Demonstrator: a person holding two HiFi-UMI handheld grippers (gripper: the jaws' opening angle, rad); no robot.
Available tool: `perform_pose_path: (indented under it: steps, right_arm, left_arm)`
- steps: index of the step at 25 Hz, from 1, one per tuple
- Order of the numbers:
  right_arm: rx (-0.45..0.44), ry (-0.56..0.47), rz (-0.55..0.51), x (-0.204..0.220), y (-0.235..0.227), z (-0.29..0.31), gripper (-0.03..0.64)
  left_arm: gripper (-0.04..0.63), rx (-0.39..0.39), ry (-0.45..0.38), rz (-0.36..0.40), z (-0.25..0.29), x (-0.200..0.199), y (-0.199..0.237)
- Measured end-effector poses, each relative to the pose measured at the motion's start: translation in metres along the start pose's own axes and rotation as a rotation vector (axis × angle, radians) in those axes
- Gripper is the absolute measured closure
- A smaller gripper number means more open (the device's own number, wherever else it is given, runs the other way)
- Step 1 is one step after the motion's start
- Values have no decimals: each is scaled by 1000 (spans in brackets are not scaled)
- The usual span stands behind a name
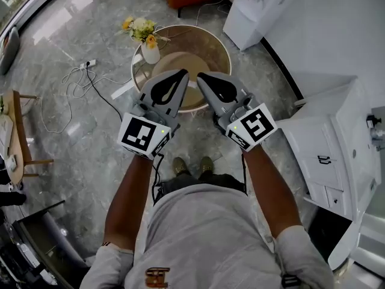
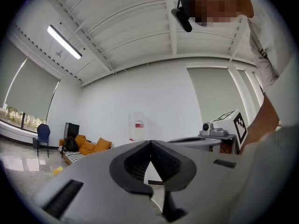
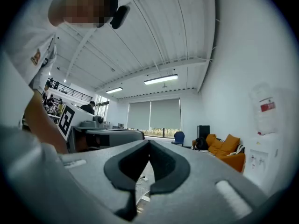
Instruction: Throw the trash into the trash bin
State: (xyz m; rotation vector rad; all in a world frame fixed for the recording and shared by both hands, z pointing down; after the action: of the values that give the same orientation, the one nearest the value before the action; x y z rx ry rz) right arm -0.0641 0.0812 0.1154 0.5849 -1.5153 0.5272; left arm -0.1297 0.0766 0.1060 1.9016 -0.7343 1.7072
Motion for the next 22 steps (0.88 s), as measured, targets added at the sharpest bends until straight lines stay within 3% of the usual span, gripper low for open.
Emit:
perform_pose_path:
  steps: [12,22]
  right_arm:
    - [76,64,-35,32,-16,11,615]
    - [38,175,-80,98,-50,11,615]
  left_arm:
    - [595,26,-3,-1,-3,32,29]
    - [595,-28,44,8,22,90,42]
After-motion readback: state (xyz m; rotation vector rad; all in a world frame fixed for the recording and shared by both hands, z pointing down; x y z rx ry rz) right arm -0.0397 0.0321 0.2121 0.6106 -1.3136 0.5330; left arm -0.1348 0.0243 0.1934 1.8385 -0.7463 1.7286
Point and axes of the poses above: the fingertips, and each gripper's own axes: z forward along the fingers, y to its left, x out of its underside, the point moved 3 cm from there along -z, backward along the fingers, and after that the axes turned 2 degrees about z, right-handed, at the moved point
